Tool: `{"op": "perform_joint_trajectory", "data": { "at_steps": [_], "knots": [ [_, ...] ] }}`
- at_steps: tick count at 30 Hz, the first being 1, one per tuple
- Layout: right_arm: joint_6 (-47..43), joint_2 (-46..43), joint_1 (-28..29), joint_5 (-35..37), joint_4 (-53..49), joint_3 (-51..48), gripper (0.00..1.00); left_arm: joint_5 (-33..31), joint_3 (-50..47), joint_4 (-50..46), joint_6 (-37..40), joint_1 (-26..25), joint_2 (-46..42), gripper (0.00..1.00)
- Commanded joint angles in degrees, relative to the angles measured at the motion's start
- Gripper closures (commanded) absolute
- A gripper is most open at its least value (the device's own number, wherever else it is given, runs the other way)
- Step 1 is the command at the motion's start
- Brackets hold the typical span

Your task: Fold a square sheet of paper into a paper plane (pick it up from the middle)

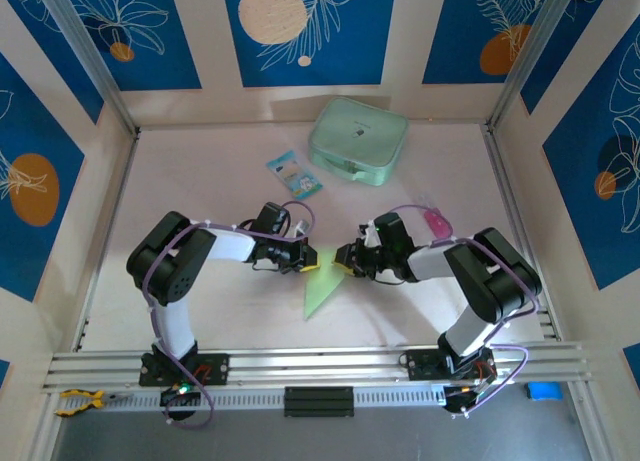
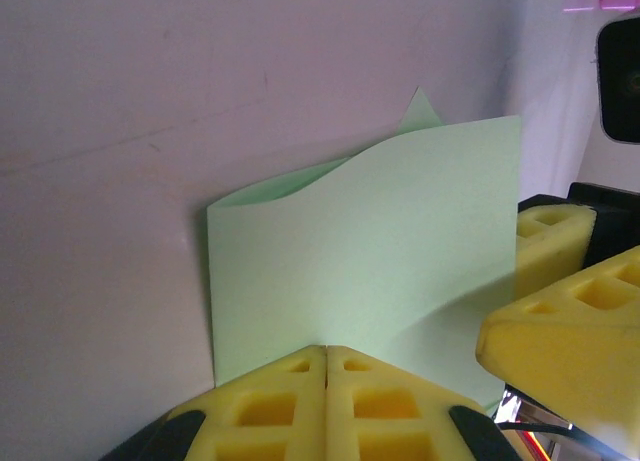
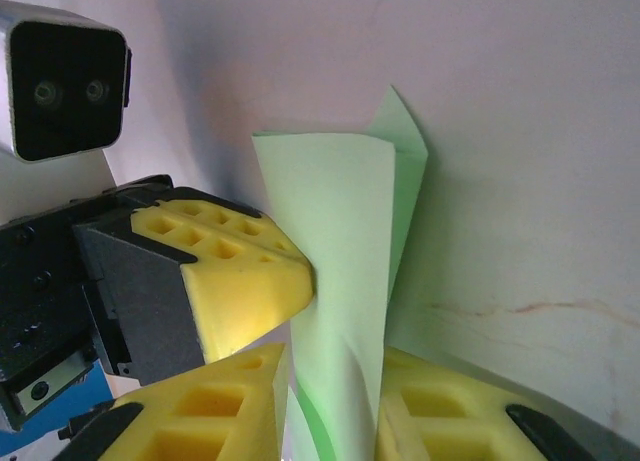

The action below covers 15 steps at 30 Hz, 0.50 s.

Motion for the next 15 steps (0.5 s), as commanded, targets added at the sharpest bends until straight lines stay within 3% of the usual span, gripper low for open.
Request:
{"op": "perform_joint_trajectory", "data": {
  "at_steps": [1,4,9,15],
  "knots": [
    [-2.81,1.55,-0.55,-4.09,-2.40,1.61,0.74,0.38,-0.77,0.18,0.24,0.51,0.36,1.00],
    [-3.28,2.06,-0.55,-4.42,-3.12,2.37,0.76,0.49,-0.77,0.47,0.00,0.45,0.18,1.00],
    [-2.23,1.93,-0.54,-3.59,-2.89,2.40,0.88,0.61,-0.66,0.43,-0.29,0.45,-1.89,0.99],
    [4.65,-3.27,-0.18,5.51,-3.57,-0.08,0.96,-5.03,-1.15,-4.53,3.96,0.18,-9.82,0.78]
  ]
}}
